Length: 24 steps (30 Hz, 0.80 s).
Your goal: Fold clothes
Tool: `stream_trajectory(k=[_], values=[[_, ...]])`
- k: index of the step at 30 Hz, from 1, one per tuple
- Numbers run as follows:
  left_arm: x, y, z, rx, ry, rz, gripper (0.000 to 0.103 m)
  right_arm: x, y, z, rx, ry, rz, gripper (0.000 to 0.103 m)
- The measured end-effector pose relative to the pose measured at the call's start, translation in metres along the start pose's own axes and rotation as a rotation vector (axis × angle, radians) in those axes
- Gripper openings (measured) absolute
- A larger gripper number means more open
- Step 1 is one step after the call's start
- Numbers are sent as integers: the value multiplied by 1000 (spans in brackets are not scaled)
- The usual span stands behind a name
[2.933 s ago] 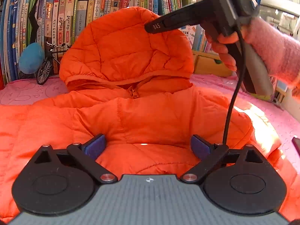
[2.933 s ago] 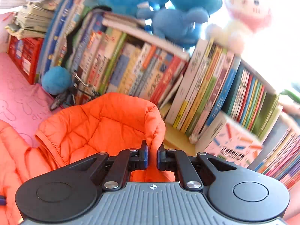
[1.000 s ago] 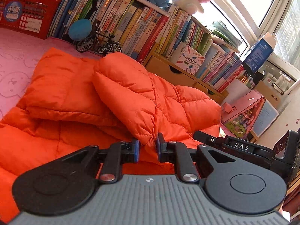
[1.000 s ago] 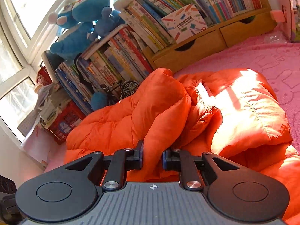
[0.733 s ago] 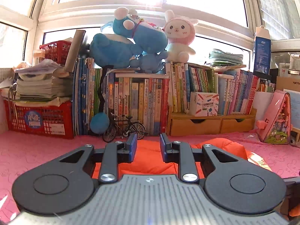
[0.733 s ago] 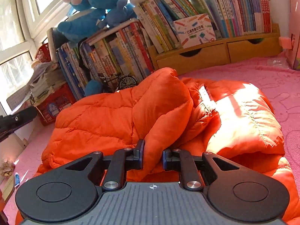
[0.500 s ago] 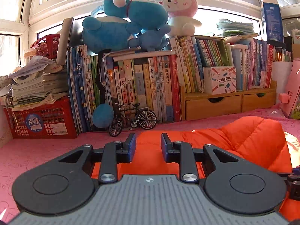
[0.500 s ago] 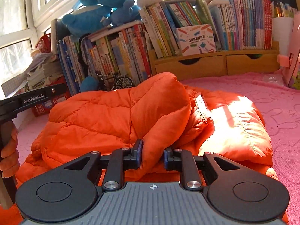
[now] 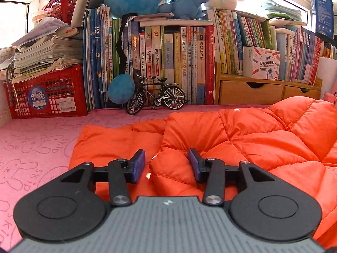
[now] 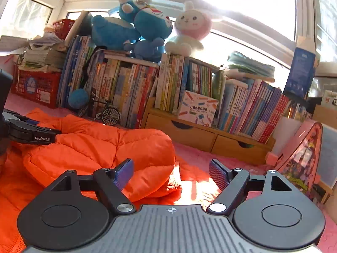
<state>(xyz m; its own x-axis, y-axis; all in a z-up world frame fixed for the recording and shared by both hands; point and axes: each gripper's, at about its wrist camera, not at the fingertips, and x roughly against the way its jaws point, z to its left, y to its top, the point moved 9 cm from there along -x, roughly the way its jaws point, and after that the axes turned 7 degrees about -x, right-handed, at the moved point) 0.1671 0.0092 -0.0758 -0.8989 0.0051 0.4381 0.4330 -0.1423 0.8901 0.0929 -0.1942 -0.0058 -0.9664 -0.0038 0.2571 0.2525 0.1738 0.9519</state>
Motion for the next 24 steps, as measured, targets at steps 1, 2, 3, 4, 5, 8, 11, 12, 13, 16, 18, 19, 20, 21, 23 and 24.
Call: stream_trajectory(k=[1,2,3,4,5,8,11,12,13,16,18,19,20,21,23,24], values=[[0,0,0,2,-1,3,45,1,10,6,50,-11,-38,87],[-1,0,1,7,-1,6,45,1,20,11,94,-18,-73,87],[-2,-1,2,12,-2,9,46,-11,32,19,88,13,-77,87],[-2,-1,3,18,-4,11,47,-23,44,26,76,46,-78,87],[-3,-1,5,29,-7,16,49,-40,52,30,15,90,-48,87],[-7,-3,9,63,-23,34,50,-94,71,41,-177,208,54,81],[-10,-6,14,97,-40,51,50,-137,59,47,-234,189,152,68],[-10,-7,15,107,-46,55,50,-148,50,47,-224,160,180,66],[-11,-8,16,117,-52,59,50,-156,37,44,-207,112,208,62],[-12,-9,18,135,-65,66,51,-166,4,25,-185,-4,249,58],[-13,-9,18,138,-68,69,52,-165,-7,6,-211,-75,249,62],[-13,-9,18,138,-69,70,52,-164,-13,-3,-250,-89,255,64],[-13,-9,18,137,-68,69,52,-164,-18,-8,-284,-88,267,65],[-13,-9,18,136,-67,68,53,-167,-24,-12,-319,-82,282,65],[-12,-8,18,134,-63,62,53,-170,-32,-12,-329,-85,290,66],[-10,-6,19,132,-58,54,53,-171,-36,-11,-335,-86,294,67]])
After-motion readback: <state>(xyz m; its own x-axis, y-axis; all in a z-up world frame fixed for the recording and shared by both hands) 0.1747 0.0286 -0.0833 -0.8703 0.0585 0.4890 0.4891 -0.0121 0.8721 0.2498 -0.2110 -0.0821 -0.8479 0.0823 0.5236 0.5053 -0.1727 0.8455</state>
